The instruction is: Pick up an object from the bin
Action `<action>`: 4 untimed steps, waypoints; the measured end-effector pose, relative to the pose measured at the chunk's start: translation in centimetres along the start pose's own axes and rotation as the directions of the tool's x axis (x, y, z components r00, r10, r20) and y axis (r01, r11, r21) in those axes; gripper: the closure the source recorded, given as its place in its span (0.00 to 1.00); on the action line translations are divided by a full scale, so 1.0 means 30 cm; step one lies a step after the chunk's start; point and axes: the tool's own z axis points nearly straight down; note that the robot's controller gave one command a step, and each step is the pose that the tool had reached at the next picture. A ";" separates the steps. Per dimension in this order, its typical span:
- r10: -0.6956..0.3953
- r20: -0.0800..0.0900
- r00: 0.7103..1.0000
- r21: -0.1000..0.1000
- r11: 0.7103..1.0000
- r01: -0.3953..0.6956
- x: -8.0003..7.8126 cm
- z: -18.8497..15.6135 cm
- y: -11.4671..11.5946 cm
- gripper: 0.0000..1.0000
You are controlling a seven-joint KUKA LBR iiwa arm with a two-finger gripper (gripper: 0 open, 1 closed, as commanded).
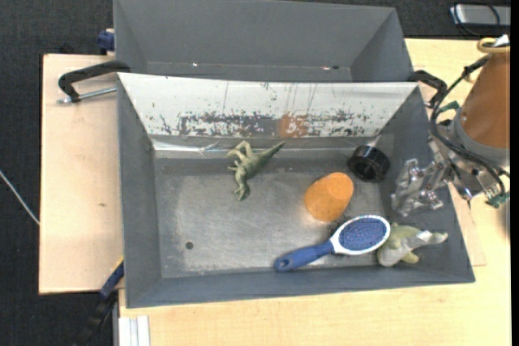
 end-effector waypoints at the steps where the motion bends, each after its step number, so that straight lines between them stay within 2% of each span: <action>1: 0.001 -0.005 1.000 -0.004 1.000 -0.001 0.003 0.010 0.003 0.00; 2: 0.003 0.002 1.000 0.000 1.000 -0.003 -0.191 -0.098 -0.108 0.00; 3: 0.044 -0.007 0.999 -0.007 0.999 -0.044 -0.319 0.440 -0.060 0.00; 4: 0.045 0.001 0.999 -0.006 0.999 -0.045 -0.325 0.425 -0.060 1.00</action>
Offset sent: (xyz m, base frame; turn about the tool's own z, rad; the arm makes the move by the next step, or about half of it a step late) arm 0.0000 0.0000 0.0000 0.0000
